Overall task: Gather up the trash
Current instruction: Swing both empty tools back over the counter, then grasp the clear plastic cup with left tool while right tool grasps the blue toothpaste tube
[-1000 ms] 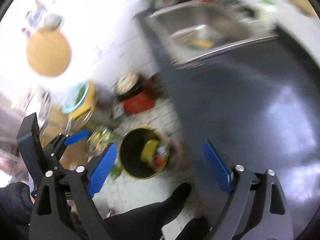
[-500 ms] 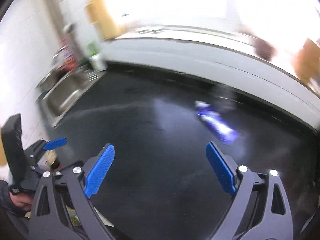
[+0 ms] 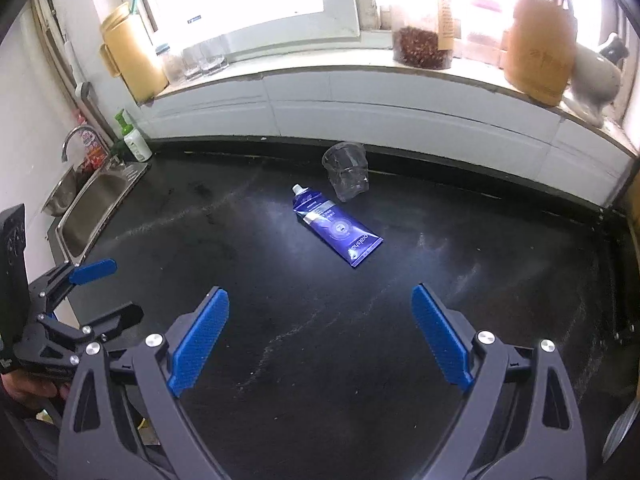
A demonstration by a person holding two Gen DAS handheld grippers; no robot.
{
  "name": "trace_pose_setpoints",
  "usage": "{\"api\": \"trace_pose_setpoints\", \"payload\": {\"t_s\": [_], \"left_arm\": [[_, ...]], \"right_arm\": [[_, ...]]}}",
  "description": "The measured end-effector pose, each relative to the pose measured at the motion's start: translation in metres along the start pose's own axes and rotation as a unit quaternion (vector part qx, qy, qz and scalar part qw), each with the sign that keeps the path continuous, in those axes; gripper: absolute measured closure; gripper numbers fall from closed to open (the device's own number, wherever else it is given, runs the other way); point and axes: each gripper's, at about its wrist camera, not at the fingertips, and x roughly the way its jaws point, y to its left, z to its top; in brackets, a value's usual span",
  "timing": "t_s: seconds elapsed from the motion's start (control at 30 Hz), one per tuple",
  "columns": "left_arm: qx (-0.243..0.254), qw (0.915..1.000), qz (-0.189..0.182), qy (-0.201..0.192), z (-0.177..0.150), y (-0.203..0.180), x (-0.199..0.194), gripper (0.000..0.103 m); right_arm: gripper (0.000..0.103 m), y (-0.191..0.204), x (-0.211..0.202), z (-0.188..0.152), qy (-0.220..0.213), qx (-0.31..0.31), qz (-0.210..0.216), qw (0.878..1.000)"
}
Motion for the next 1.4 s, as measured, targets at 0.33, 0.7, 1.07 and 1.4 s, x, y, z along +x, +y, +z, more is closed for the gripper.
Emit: {"api": "trace_pose_setpoints", "payload": {"t_s": [0.33, 0.7, 1.07, 1.4], "left_arm": [[-0.016, 0.9995, -0.019, 0.017, 0.059, 0.004, 0.053, 0.007], [-0.048, 0.9969, -0.018, 0.059, 0.153, -0.029, 0.203, 0.007], [-0.032, 0.9931, 0.010, 0.112, 0.169, -0.041, 0.297, 0.024], [0.009, 0.9969, -0.029, 0.072, 0.168, -0.032, 0.264, 0.043]], "right_arm": [[0.013, -0.016, 0.043, 0.024, 0.021, -0.015, 0.017, 1.000], [0.013, -0.066, 0.089, 0.015, 0.061, 0.033, 0.010, 0.998], [0.013, -0.084, 0.153, 0.018, 0.106, 0.039, 0.030, 0.993], [0.013, -0.045, 0.194, 0.027, 0.101, -0.099, 0.035, 0.989]]}}
